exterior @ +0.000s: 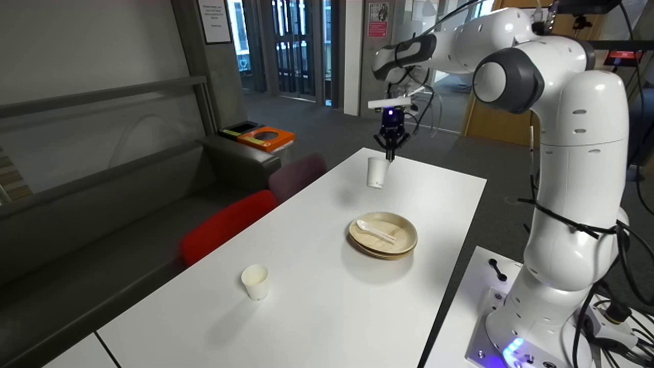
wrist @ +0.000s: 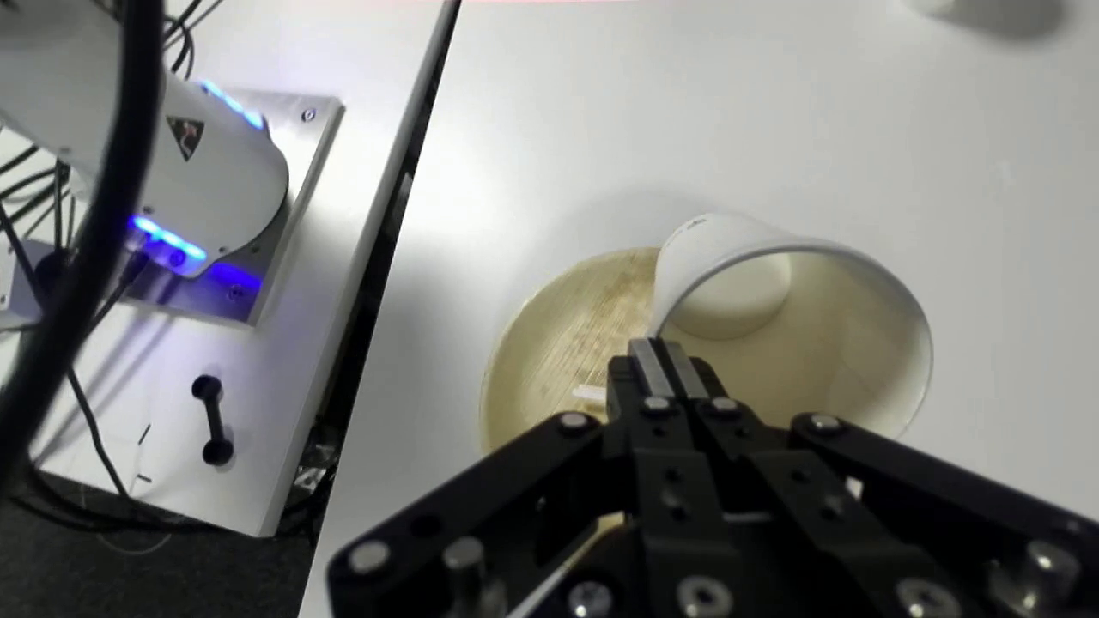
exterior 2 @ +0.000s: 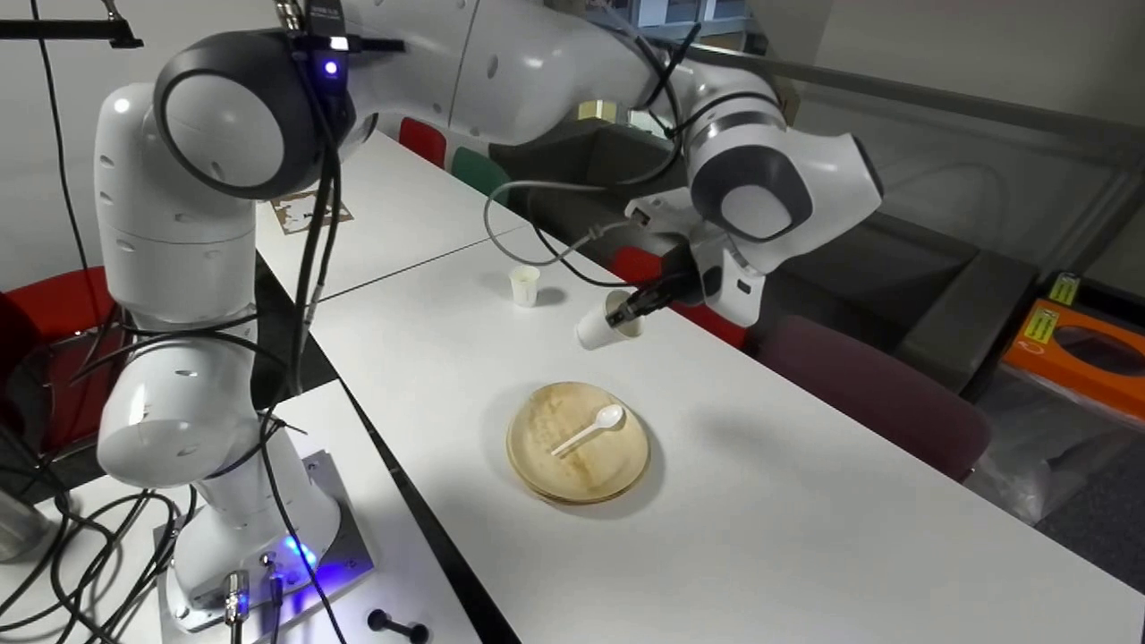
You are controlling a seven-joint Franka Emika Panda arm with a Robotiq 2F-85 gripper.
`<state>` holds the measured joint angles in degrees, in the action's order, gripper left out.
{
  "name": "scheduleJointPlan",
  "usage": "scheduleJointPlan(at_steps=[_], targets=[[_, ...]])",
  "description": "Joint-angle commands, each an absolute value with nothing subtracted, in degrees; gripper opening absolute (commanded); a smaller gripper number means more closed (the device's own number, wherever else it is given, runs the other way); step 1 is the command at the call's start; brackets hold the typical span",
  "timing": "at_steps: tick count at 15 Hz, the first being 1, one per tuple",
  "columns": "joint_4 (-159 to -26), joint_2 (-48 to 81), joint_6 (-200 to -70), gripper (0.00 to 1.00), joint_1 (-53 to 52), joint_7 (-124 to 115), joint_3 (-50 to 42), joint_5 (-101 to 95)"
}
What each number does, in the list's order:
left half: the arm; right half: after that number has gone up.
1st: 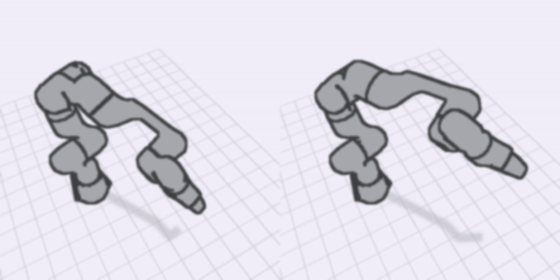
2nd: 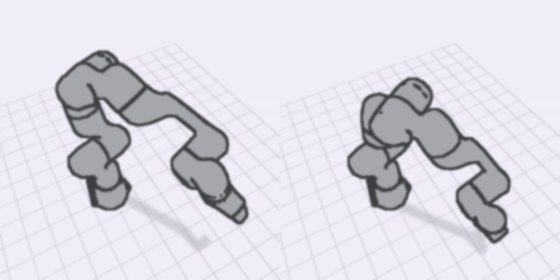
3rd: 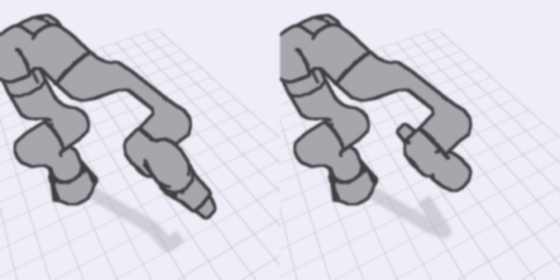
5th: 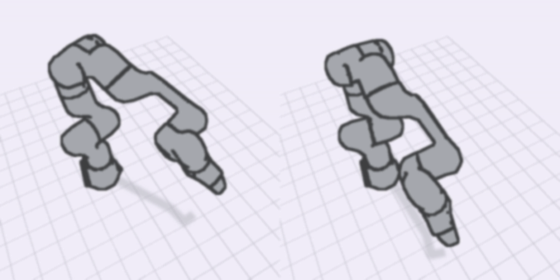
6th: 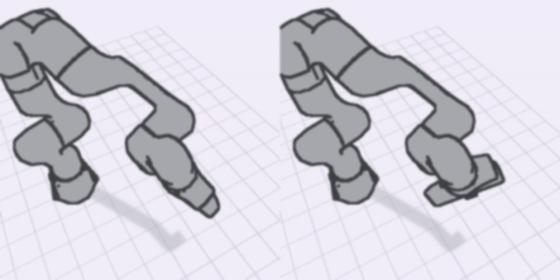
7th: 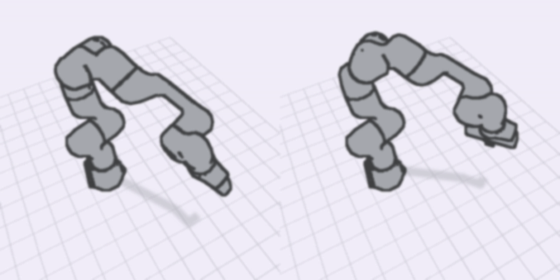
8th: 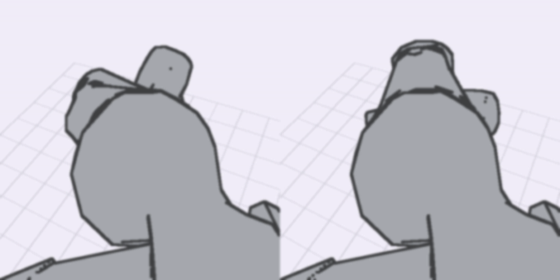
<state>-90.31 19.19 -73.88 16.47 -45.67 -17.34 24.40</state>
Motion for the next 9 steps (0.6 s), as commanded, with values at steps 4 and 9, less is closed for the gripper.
scheduleJointPlan(at_steps=[4,9], targets=[[-88.71,13.11,-72.63,0.00,18.87,-60.49,-18.52,41.29],[-77.72,26.37,-87.49,0.00,18.05,-53.00,-17.41,32.86]])
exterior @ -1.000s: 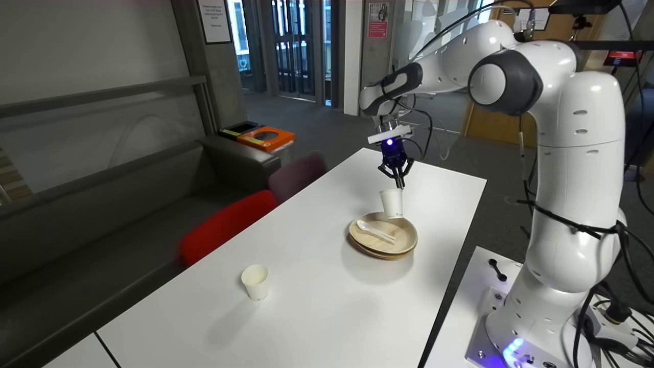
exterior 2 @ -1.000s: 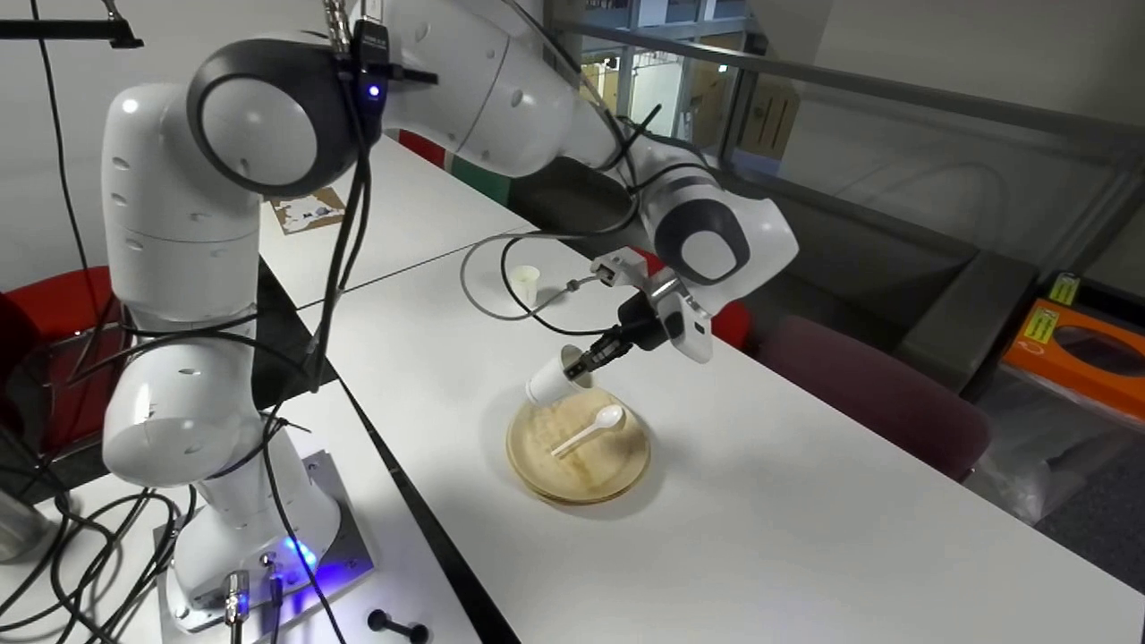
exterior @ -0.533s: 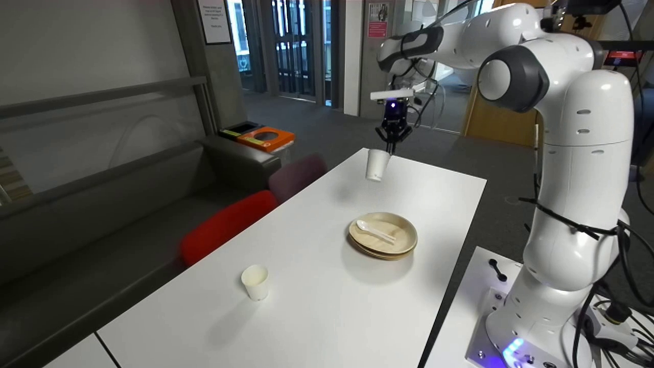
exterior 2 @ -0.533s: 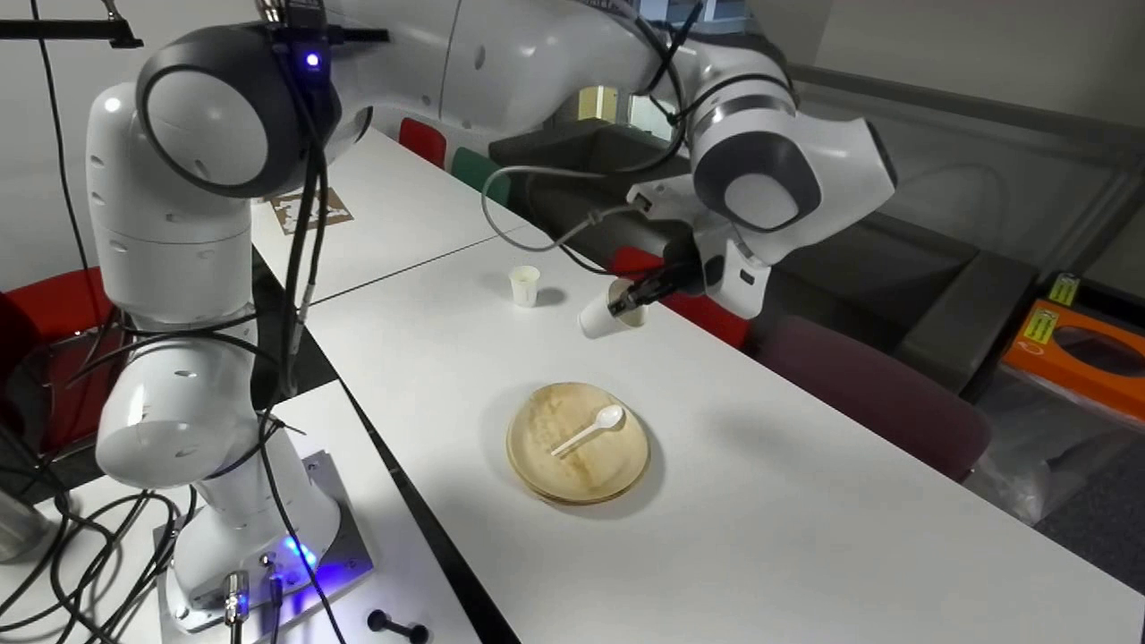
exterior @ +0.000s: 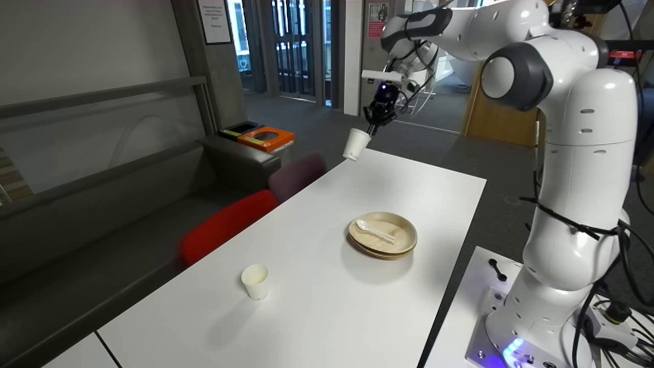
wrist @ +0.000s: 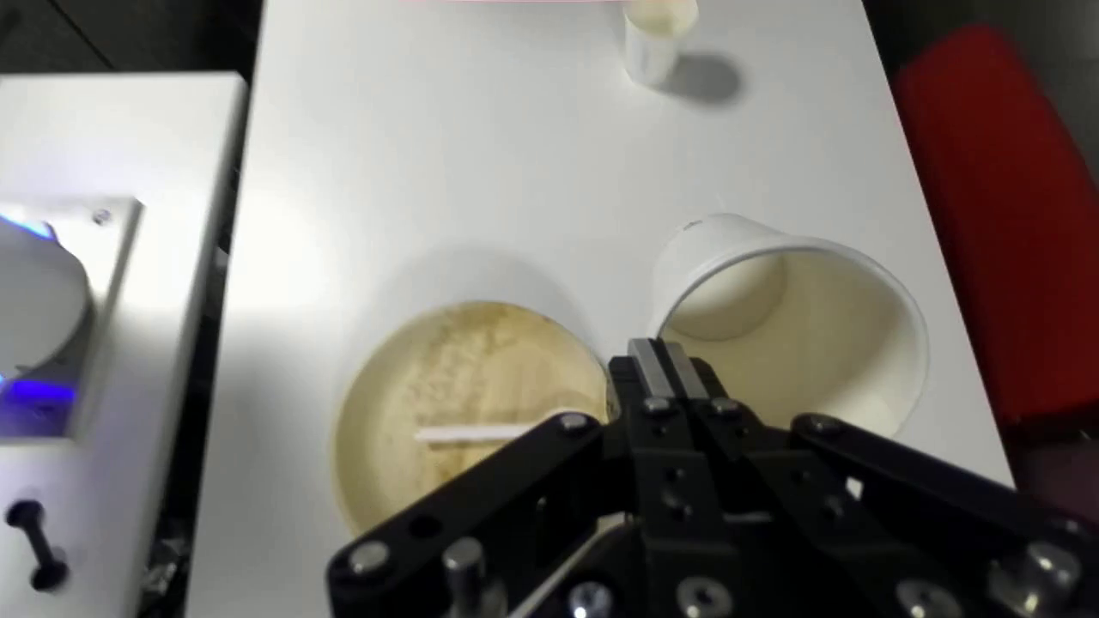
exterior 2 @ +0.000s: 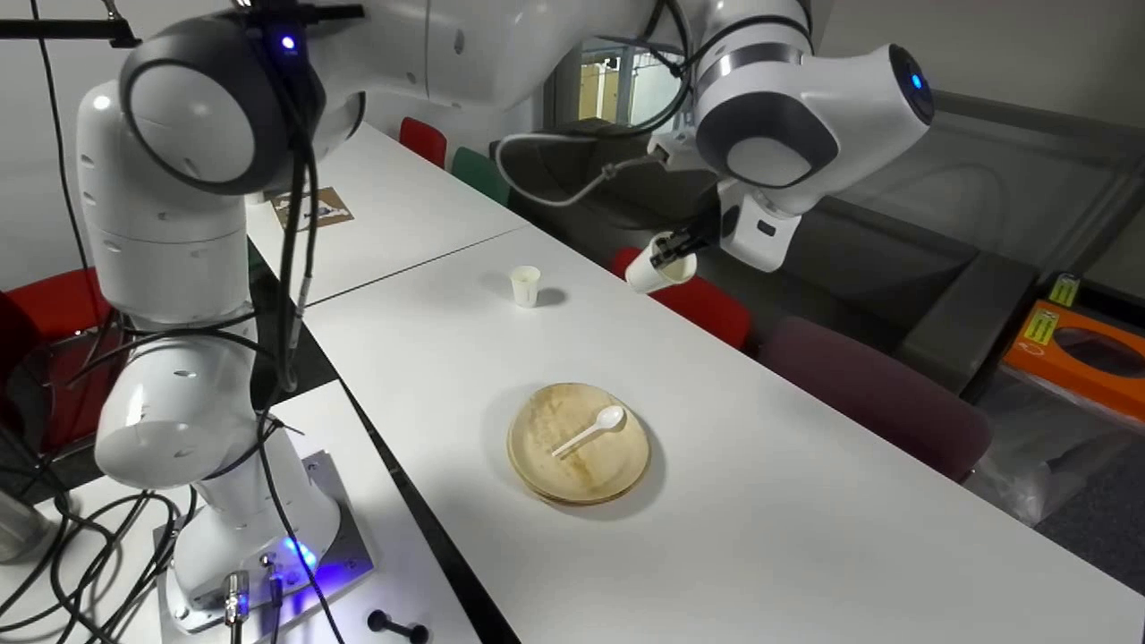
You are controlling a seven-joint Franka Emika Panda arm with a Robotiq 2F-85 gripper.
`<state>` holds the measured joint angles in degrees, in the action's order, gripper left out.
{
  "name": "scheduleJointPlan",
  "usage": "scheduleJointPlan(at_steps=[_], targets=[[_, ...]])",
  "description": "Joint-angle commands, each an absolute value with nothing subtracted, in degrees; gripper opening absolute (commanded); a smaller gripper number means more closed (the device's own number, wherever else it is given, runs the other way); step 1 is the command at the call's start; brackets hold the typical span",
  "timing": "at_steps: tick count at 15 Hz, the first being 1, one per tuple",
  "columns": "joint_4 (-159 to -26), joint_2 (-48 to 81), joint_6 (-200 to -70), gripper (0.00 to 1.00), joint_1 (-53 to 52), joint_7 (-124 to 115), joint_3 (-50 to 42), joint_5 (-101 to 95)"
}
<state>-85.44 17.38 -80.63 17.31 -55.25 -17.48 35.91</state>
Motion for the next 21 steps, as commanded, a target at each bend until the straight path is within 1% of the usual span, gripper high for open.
scheduleJointPlan(at_steps=[1,4,5,6,7,8,9,10,11,12,13,14,15,16,17,18,19,20,21], targets=[[-76.28,28.97,-91.48,0.00,18.47,-52.81,-17.33,31.49],[-76.64,32.76,-103.76,0.00,17.46,-56.24,-17.20,26.01],[-77.86,32.48,-105.87,0.00,15.87,-58.60,-17.58,22.54],[-78.21,31.93,-105.10,0.00,14.65,-60.55,-18.13,18.47],[-76.41,31.08,-94.91,0.00,18.16,-54.31,-14.55,21.15],[-76.60,30.99,-93.04,0.00,18.08,-54.25,-13.64,21.90],[-81.09,30.83,-107.65,0.00,12.90,-58.81,-17.15,19.20],[-79.33,32.03,-107.47,0.00,12.66,-56.47,-16.81,17.11],[-81.29,31.53,-113.13,0.00,11.12,-59.07,-17.34,16.09],[-82.09,29.64,-109.69,0.00,11.32,-61.01,-16.40,13.52],[-80.89,29.25,-101.20,0.00,13.64,-55.17,-13.46,15.69],[-85.29,28.60,-113.24,0.00,9.08,-62.42,-16.48,10.59],[-85.90,29.01,-117.84,0.00,9.17,-61.05,-15.74,10.46],[-87.23,28.38,-118.88,0.00,7.59,-64.94,-16.59,7.61],[-85.21,28.02,-107.31,0.00,10.37,-58.87,-13.44,10.21],[-90.62,26.72,-119.65,0.00,6.78,-65.50,-15.82,6.54],[-91.78,26.94,-124.83,0.00,6.33,-66.35,-15.84,5.84],[-90.06,26.01,-111.43,0.00,8.75,-59.82,-12.71,8.12],[-94.34,24.96,-120.00,0.00,5.95,-65.06,-14.69,4.87]])
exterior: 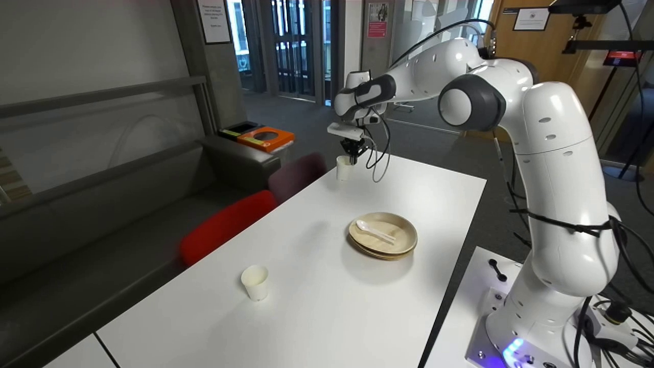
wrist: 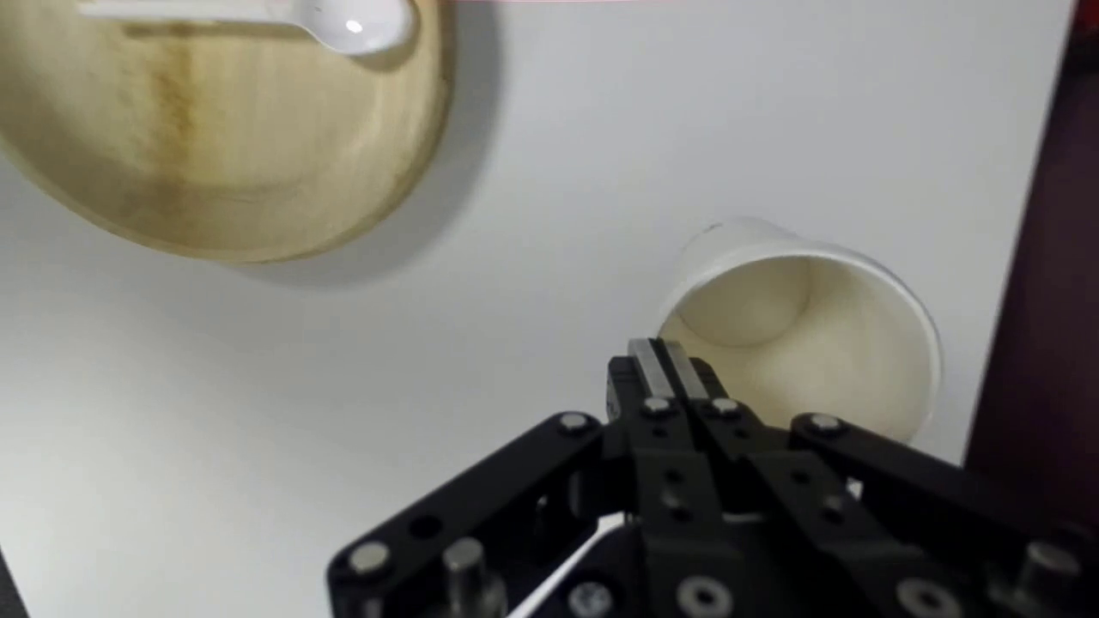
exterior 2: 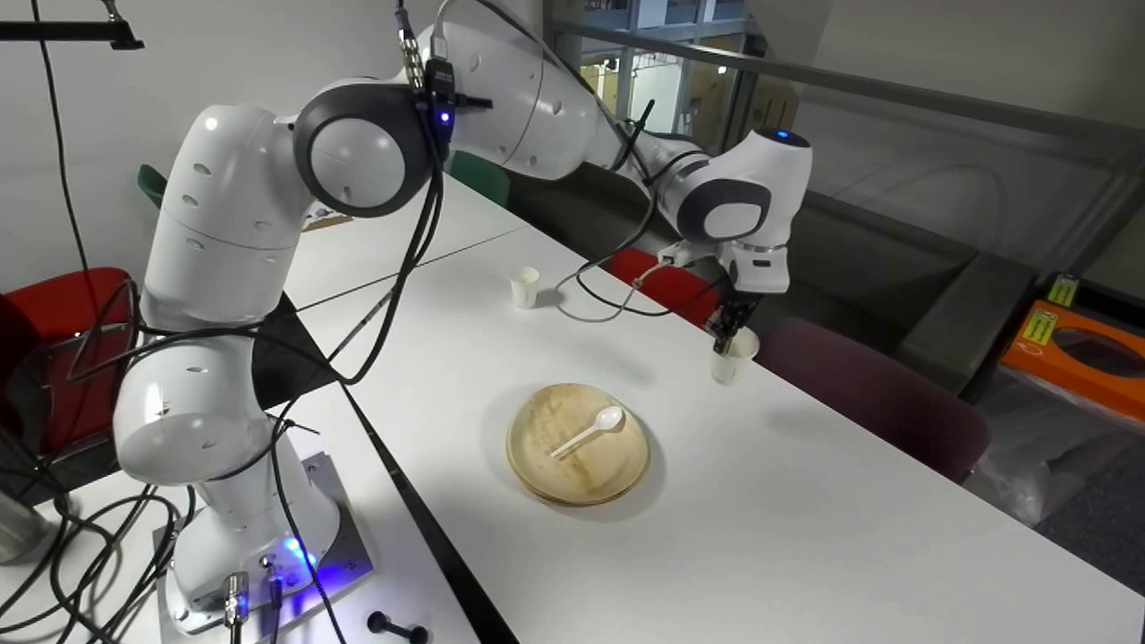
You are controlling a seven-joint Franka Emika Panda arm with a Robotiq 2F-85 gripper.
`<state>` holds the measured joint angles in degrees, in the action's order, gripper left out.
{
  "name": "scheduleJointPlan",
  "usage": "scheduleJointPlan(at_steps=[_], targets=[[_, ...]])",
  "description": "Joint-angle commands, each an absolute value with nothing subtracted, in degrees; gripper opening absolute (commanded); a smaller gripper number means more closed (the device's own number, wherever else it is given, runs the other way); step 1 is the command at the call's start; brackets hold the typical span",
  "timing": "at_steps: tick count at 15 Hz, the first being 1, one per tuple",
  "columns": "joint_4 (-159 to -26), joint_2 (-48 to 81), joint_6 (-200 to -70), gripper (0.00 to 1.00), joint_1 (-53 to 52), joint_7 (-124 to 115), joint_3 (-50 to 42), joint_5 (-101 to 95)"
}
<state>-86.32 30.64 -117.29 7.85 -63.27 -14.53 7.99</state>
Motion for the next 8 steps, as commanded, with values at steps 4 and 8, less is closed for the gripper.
scheduleJointPlan(at_steps=[4,8], targets=[[-100.24,21.91,-127.67,0.00,4.55,-67.77,-14.52,3.30],[-101.37,20.29,-120.39,0.00,5.95,-64.28,-12.68,5.39]])
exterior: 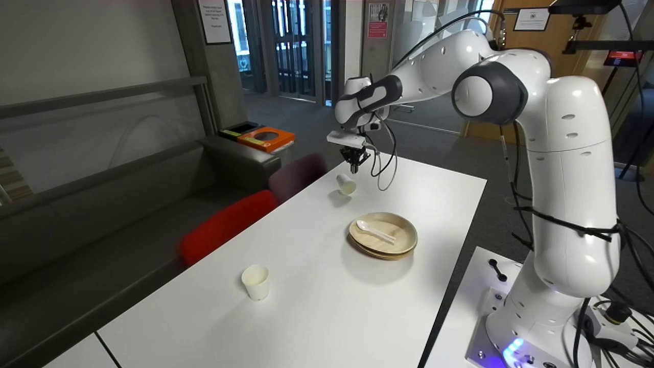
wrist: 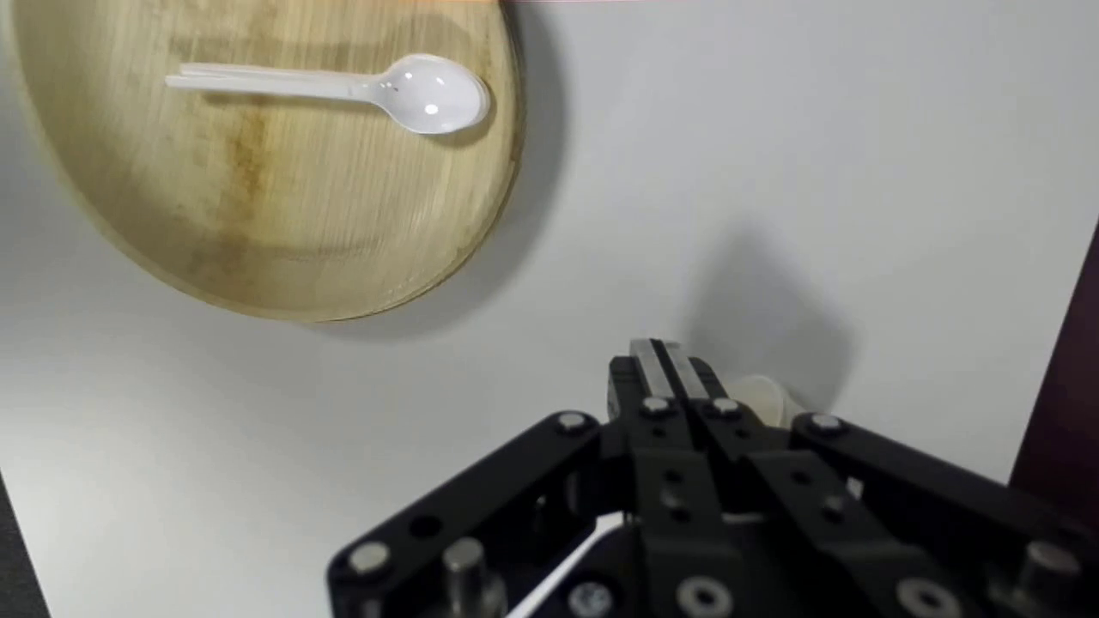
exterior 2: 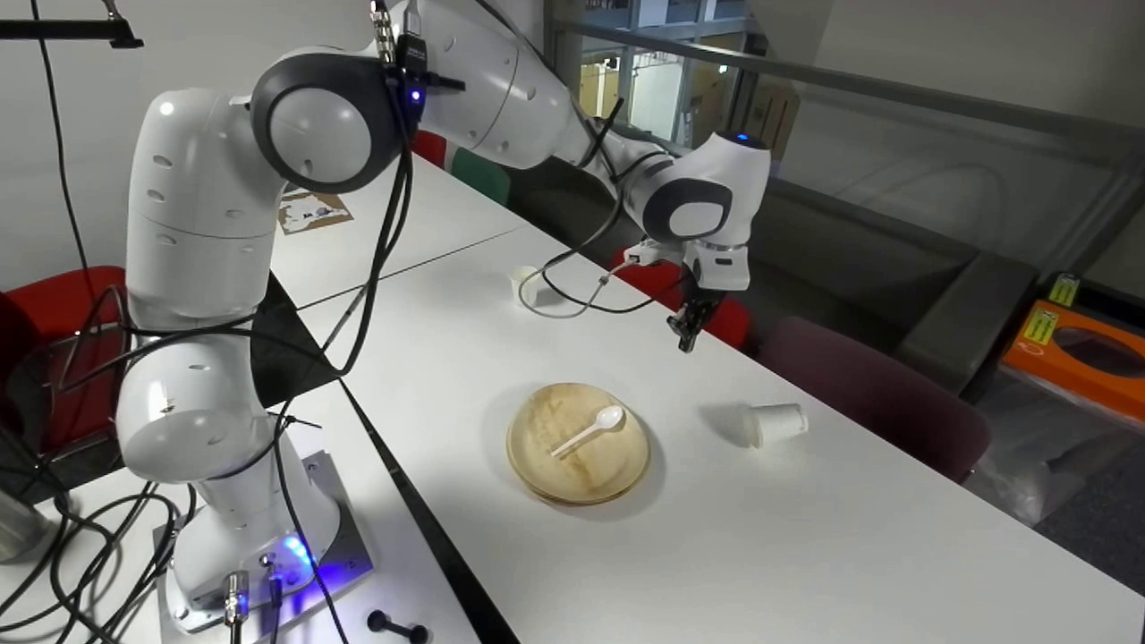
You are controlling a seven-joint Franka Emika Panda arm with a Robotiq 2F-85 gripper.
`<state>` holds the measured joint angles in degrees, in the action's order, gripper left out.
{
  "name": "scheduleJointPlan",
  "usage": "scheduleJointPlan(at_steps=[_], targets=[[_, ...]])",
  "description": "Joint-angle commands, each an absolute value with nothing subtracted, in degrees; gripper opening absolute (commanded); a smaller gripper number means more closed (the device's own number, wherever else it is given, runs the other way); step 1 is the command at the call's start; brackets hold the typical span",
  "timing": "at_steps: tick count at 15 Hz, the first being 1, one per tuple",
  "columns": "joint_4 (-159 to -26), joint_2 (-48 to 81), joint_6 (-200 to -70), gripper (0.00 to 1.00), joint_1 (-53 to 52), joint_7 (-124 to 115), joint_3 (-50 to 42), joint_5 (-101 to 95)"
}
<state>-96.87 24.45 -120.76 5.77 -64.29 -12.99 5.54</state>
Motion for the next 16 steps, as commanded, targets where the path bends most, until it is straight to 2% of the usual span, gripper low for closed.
scheduleJointPlan(at_steps=[1,2,3,4,5,13,14,16], targets=[[-101.19,20.35,-118.58,0.00,6.50,-63.51,-12.42,6.11],[-101.08,20.43,-117.81,0.00,6.83,-63.63,-12.43,6.63],[-100.27,21.00,-116.00,0.26,7.34,-63.62,-12.47,7.20],[-99.70,21.75,-116.67,0.27,7.40,-65.53,-13.01,7.14],[-98.72,22.55,-116.45,0.32,7.70,-67.11,-13.34,7.51],[-92.60,31.83,-137.41,0.93,8.02,-84.10,-17.46,4.83],[-92.14,33.53,-140.60,0.99,7.53,-86.90,-18.09,4.43],[-91.44,36.85,-146.56,1.00,6.15,-93.10,-19.76,3.35]])
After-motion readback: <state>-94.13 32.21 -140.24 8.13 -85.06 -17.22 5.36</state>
